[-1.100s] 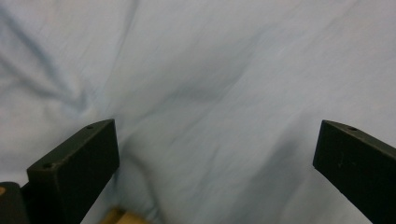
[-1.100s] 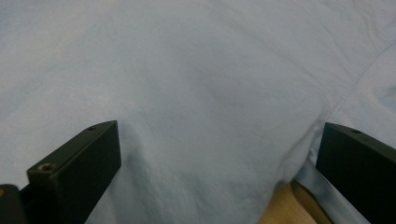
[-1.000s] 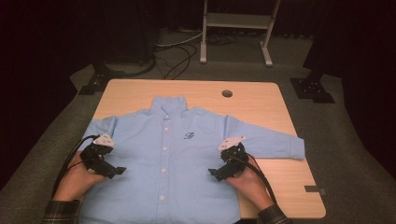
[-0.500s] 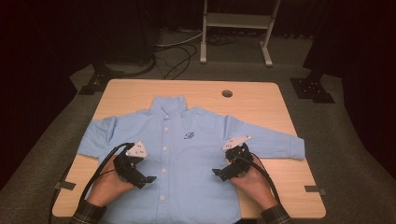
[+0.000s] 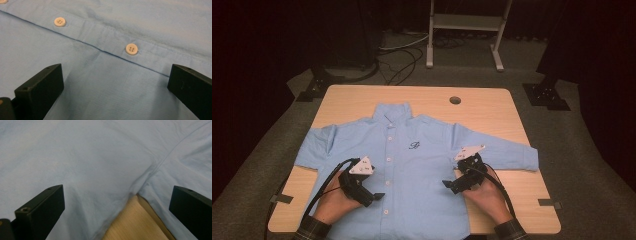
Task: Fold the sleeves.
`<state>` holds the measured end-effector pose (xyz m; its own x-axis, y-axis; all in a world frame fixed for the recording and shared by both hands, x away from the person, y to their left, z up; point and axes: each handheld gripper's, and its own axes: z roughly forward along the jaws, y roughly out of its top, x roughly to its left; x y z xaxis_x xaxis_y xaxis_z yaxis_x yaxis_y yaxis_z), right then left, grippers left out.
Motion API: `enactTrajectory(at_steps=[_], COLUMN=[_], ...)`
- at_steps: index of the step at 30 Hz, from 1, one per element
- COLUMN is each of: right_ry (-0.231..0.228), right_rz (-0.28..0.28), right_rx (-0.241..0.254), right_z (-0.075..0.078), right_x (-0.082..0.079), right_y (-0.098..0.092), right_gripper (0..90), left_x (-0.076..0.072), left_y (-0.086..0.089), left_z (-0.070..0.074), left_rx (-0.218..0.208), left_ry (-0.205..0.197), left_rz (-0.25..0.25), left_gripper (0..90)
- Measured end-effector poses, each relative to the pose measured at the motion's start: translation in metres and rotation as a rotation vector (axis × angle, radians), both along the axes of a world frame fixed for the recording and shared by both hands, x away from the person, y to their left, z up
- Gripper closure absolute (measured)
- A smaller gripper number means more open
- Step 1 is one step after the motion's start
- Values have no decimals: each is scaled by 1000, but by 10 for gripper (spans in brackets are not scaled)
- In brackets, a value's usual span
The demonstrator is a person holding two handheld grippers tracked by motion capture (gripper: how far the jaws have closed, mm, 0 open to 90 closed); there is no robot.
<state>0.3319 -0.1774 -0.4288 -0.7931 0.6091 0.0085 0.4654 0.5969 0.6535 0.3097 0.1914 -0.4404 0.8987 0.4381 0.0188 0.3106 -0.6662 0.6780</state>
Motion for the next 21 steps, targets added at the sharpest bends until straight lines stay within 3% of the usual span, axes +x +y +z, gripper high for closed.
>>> enactTrajectory(at_steps=[6,21], right_ry=[-11,-32], right_rz=[-10,-67], right_rx=[7,3], right_z=[2,3], right_x=[1,3], right_y=[-9,-29], right_gripper=[4,3], left_x=[0,-1], left_y=[3,3], left_z=[-3,-4], left_rx=[-40,-41], left_ry=[-16,-16], left_rz=[-7,1], left_gripper=[0,0])
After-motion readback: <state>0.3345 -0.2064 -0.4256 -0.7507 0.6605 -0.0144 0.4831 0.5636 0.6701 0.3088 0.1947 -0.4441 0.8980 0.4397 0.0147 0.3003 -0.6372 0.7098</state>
